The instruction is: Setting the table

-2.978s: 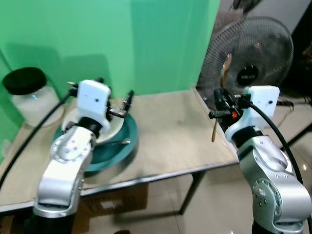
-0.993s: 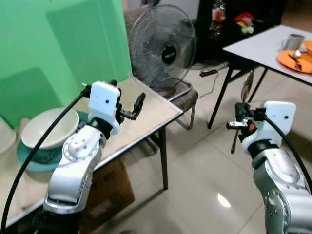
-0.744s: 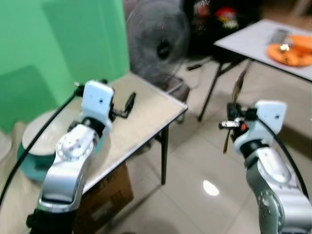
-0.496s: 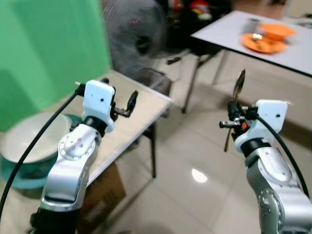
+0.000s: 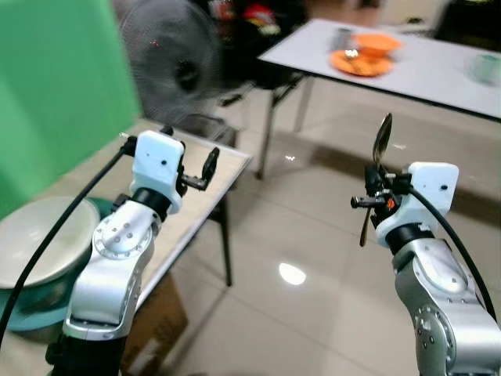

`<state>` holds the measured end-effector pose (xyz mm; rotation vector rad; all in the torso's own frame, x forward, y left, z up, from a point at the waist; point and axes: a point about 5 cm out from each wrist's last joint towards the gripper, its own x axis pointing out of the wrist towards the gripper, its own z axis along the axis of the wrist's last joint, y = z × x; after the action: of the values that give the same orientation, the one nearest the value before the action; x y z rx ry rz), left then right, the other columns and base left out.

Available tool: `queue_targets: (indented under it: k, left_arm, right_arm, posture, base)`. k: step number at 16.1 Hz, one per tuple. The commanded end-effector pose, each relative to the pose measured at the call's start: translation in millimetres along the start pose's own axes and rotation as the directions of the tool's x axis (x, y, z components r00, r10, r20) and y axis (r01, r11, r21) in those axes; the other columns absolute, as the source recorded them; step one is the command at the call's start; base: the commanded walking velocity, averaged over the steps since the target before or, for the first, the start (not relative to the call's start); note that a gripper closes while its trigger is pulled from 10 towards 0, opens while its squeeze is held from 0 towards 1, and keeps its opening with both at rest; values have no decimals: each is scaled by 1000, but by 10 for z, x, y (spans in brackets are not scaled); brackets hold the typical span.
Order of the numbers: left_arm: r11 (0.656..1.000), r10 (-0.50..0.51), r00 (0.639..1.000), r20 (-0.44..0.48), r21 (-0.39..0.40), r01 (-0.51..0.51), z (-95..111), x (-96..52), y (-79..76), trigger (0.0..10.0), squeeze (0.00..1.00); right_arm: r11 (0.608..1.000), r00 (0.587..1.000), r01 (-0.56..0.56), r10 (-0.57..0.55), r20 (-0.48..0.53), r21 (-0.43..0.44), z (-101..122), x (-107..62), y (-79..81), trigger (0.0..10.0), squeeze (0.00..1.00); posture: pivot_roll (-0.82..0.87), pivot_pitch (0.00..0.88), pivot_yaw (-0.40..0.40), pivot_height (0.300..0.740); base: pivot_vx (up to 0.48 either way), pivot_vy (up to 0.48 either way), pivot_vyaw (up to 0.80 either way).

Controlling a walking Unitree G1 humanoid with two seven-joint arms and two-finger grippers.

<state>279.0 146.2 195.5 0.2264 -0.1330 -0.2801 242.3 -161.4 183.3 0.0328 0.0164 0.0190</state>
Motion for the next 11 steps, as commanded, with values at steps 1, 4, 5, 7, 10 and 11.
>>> queue_targets:
  k: [1,4,5,7,10,11]
  left_arm:
    - [1000,-9,1000,5,-7,9,14,11,-48,10000,0]
    - [1000,13,1000,-15,-15,-14,-26,3,-45,10000,0]
    - [1000,15,1000,-17,-12,-15,-33,0,-46,10000,0]
    - [1000,13,1000,-15,12,-12,-48,-1,-60,10000,0]
    - [999,10,1000,-2,43,-10,-56,6,-79,10000,0]
    - [1000,7,1000,-2,27,-7,-59,11,-83,10000,0]
  right_arm:
    - [1000,1000,21,-20,16,-7,36,-14,-55,10000,0]
    - [1000,1000,17,-17,13,-12,37,-16,-60,10000,0]
    - [1000,1000,16,-16,13,-12,40,-13,-64,10000,0]
    - [1000,1000,13,-12,17,-25,47,-8,-69,10000,0]
    - [999,1000,18,-17,17,-49,46,3,-74,10000,0]
    - [999,999,27,-26,19,-44,45,4,-80,10000,0]
  posture:
    - [52,0,14,740]
    - [49,0,14,740]
    - [48,0,14,740]
    - [48,0,13,740]
    - [46,0,15,740]
    - [46,0,16,740]
  base:
    - [0,-480,0]
    - [0,-160,-267]
    - [0,0,-425]
    - [0,0,0]
    - [0,0,0]
    - [0,0,0]
